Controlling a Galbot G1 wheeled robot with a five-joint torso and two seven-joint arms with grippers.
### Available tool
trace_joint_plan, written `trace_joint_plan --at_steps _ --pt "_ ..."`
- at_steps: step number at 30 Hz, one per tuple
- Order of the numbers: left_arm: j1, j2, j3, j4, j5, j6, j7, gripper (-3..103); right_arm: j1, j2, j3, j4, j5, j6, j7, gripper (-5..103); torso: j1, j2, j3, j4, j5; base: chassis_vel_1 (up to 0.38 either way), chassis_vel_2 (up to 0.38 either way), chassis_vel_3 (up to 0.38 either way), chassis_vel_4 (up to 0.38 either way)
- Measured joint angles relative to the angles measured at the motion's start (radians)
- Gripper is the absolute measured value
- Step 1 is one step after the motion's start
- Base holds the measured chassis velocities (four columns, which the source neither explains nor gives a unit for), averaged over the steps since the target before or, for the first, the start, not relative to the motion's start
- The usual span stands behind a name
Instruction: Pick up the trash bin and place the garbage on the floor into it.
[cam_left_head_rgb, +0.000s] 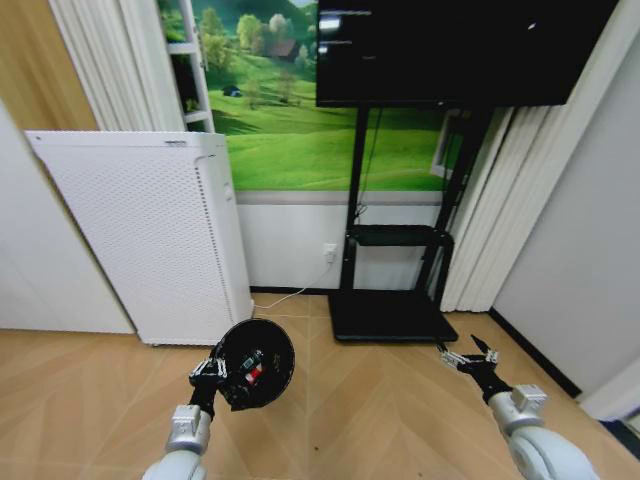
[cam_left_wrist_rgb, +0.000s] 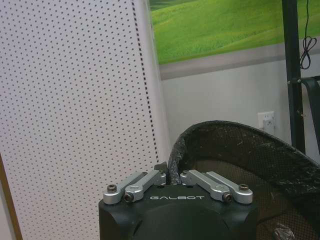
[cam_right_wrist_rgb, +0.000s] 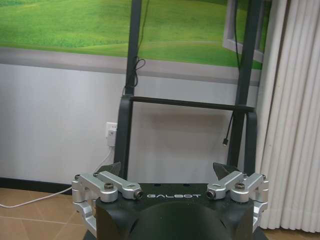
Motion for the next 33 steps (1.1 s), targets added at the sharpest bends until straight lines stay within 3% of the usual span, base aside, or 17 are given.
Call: trace_joint_plan --at_steps 11,33 --pt "0.120 0.020 0.073 0.013 -0.015 0.006 -0.041 7 0.000 0.000 0.000 0.000 0.000 0.000 0.000 100 0.000 0.000 0.000 -0.0004 0.0003 -0.004 -0.006 0.010 0.014" --pt "0.234 0.047 0.071 0.031 -0.004 0.007 -0.067 7 0.000 0.000 0.000 0.000 0.000 0.000 0.000 100 0.000 0.000 0.000 0.0000 0.0001 0.012 0.007 -0.009 -0.012"
